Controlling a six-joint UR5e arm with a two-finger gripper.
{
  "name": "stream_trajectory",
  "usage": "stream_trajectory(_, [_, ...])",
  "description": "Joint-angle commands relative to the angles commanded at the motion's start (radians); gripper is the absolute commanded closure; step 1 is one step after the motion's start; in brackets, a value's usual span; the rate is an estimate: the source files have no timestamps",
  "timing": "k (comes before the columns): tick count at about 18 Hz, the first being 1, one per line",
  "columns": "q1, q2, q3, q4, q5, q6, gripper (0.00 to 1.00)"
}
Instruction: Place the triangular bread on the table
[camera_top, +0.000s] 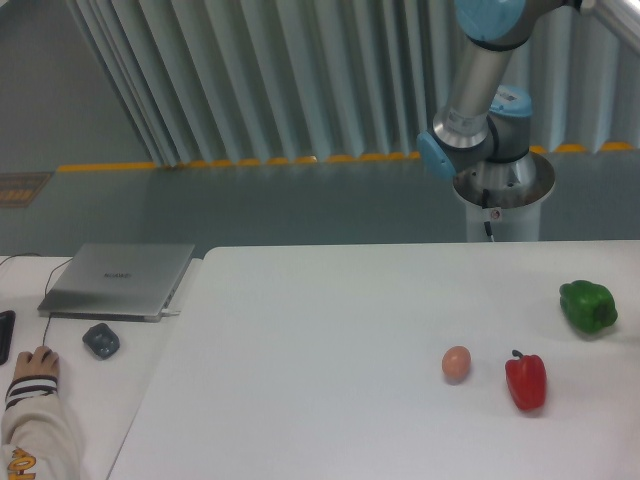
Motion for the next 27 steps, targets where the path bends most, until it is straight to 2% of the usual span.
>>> stream_trajectory(3, [0.002,0.032,0.031,-0.015,-0.003,-0.005,0.93])
stream_trajectory(5, [0.0,0.06,0.058,-0.072,-0.035,-0.027,0.93])
stream_trajectory(8, [-0.011,0.087,0.063,-0.075,-0.074,-0.099,0.93])
stream_trajectory(11, [-0.093,0.127,0.034,-0.089,-0.077,-0.251,0.93])
stream_trajectory(14, [-0.216,0.182,0.014,-0.112,-0.077,-0.428,0.93])
stream_trajectory(17, [-0.314,0.213,-0.008,-0.107,-0.071,-0.561,0.93])
stream_trajectory(20, [-0.42,0.212,-0.012,-0.095,-0.067,-0.72,0.92])
stream_trajectory(23, [-0.498,0.163,-0.003,-0.049,-0.064,-0.885,0.91])
stream_trajectory(27, [-0.549,0.126,0.008,0.006,-0.064,-0.968,0.91])
